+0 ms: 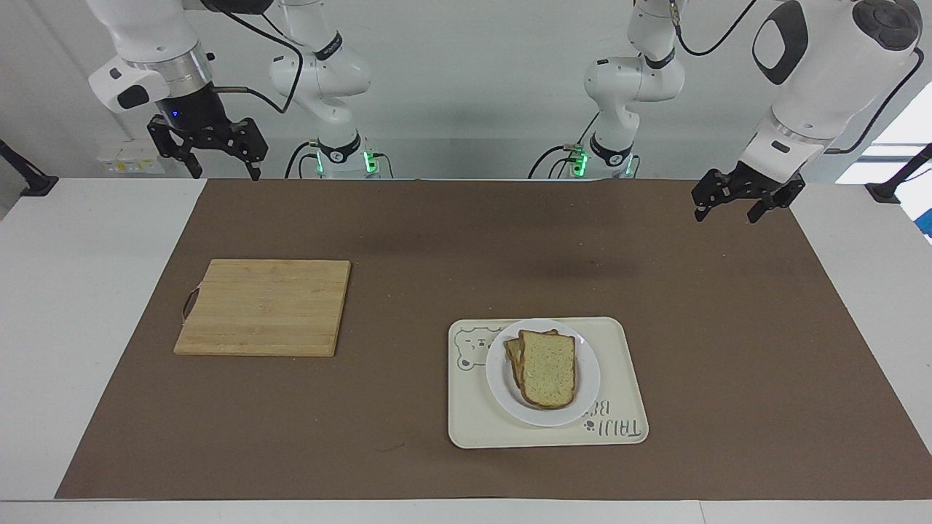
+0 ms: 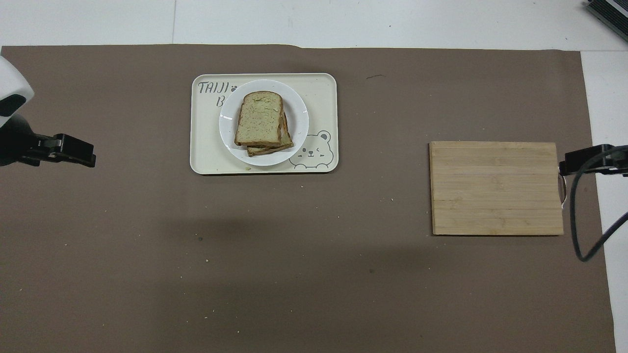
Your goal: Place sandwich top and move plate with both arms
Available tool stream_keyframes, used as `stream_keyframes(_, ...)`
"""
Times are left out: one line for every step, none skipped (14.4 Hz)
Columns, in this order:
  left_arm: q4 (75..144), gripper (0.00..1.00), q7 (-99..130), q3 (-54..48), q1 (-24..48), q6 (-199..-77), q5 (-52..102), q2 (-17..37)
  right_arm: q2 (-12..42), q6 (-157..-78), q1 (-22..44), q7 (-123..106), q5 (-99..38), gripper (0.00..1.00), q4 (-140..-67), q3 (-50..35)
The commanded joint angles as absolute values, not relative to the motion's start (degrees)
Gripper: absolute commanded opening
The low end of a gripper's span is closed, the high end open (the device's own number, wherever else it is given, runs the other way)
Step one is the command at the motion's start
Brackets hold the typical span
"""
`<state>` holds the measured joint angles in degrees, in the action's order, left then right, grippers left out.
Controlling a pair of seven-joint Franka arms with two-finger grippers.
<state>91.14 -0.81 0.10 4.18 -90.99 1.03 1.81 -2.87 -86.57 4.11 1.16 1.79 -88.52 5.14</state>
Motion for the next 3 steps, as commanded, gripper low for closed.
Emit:
stream_keyframes(91.8,1.00,0.1,0.4,4.1,-90.3,1.3,1.0,-3.9,-87.5,3.4,2.1,1.7,1.00,-89.7,4.7)
stream_keyframes(91.8,1.00,0.4,0.4,4.1,-89.7,1.4,1.0,-3.9,-87.5,3.5,2.1,1.7,1.00,-89.7,4.7)
stream_keyframes(91.8,1.00,0.4,0.4,4.4,-89.5,1.4,0.8,-3.9,-87.5,3.4,2.0,1.7,1.00,-89.7,4.7)
